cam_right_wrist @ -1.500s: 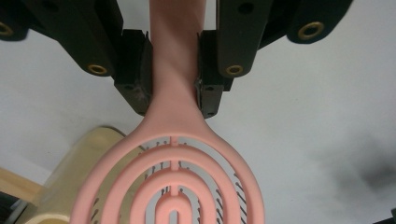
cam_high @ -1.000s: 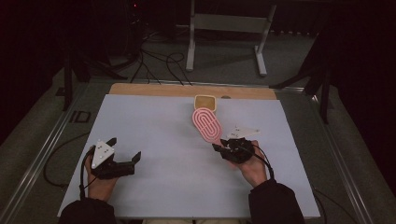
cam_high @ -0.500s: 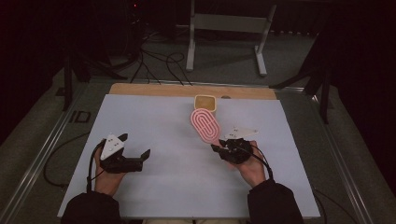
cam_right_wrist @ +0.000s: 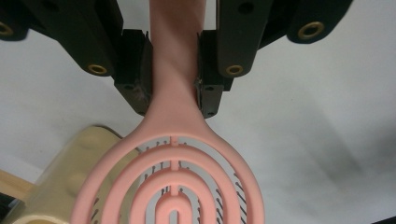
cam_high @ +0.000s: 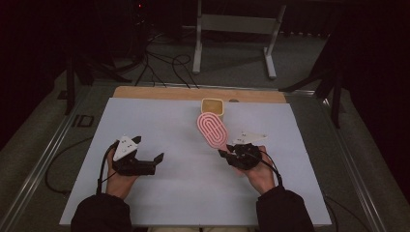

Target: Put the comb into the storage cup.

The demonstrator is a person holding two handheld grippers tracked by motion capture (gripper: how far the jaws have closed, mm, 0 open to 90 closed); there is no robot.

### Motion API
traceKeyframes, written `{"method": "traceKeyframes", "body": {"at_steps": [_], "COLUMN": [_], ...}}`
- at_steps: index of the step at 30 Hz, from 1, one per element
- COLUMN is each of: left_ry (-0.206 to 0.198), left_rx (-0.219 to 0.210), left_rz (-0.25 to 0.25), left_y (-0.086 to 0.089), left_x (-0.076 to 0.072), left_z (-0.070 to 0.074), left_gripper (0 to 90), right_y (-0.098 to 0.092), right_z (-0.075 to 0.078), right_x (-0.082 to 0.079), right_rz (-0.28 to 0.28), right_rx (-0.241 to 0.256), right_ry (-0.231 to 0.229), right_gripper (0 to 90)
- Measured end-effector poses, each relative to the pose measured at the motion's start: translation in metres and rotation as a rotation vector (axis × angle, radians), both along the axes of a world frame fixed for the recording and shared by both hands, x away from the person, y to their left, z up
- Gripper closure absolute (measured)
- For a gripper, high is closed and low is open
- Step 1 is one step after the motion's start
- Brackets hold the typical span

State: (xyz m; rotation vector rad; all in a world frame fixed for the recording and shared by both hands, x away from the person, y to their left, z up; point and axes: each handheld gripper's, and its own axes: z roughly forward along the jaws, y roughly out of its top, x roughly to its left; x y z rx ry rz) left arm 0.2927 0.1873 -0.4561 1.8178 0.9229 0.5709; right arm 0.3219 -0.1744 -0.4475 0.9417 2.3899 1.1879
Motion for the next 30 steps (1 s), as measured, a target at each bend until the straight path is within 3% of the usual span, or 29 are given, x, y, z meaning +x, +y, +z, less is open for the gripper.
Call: {"method": "traceKeyframes", "body": {"at_steps": [11,30], "left_ry": [0.001,0.035], "left_rx": [-0.002,-0.022], "left_rz": [-0.035,-0.099], "left_y": [-0.019,-0.051], "left_x": [0.008,0.024], "left_z": [0.005,0.008], "left_gripper": [0.0,0.0], "right_y": [0.003,0.007], "right_z": [0.001,0.000], "right_x": [-0.001,-0.002], "right_rz": [0.006,0.018], "right_rx": [0.001,-0.007], "right_ry": [-0.003,-0.006], "right_gripper": [70.0,70.0]}}
